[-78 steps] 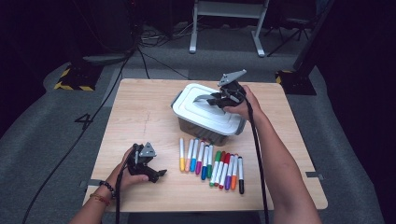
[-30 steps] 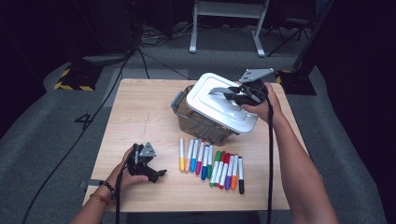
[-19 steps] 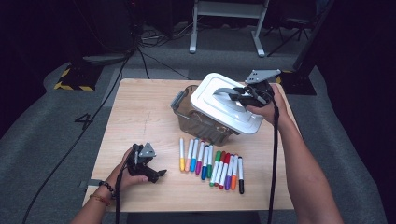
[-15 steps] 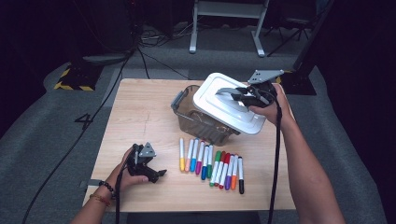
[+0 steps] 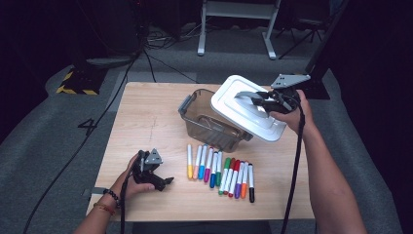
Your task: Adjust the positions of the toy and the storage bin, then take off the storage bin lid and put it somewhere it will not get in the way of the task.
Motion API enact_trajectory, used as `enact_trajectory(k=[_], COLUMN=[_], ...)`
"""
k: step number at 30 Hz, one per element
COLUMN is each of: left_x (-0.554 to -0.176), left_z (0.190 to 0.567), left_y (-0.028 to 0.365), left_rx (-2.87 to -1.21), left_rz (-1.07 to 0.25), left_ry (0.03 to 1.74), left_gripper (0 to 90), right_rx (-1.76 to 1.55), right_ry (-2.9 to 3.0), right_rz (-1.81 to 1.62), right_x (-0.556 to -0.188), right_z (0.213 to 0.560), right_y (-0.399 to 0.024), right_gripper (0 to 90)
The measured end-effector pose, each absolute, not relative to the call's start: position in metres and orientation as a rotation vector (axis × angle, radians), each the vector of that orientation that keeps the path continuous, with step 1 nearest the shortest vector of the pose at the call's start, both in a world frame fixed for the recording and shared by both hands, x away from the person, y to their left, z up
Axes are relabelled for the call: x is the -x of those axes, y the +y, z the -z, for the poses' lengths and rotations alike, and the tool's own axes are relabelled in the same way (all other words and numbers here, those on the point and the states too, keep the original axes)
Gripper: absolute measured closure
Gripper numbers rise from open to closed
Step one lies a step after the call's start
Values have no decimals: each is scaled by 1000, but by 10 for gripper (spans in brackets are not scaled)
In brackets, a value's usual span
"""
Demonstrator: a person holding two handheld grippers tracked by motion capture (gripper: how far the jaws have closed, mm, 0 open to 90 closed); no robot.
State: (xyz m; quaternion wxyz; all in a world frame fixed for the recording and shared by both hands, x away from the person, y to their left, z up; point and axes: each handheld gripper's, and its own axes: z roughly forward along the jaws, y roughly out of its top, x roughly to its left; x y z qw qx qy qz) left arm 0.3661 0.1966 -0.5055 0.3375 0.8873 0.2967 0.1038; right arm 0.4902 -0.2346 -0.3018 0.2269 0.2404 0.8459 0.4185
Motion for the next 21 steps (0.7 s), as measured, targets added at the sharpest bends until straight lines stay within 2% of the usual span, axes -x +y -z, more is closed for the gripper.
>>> enact_trajectory(k=[21], left_x=[-366], left_z=[506], left_y=[197], left_rx=[-2311], left_rz=[-272], left_ry=[776], left_gripper=[5], right_rx=[-803], right_ry=[2202], right_rz=[-1119], right_x=[-471], right_z=[311], right_y=[-301], right_gripper=[673])
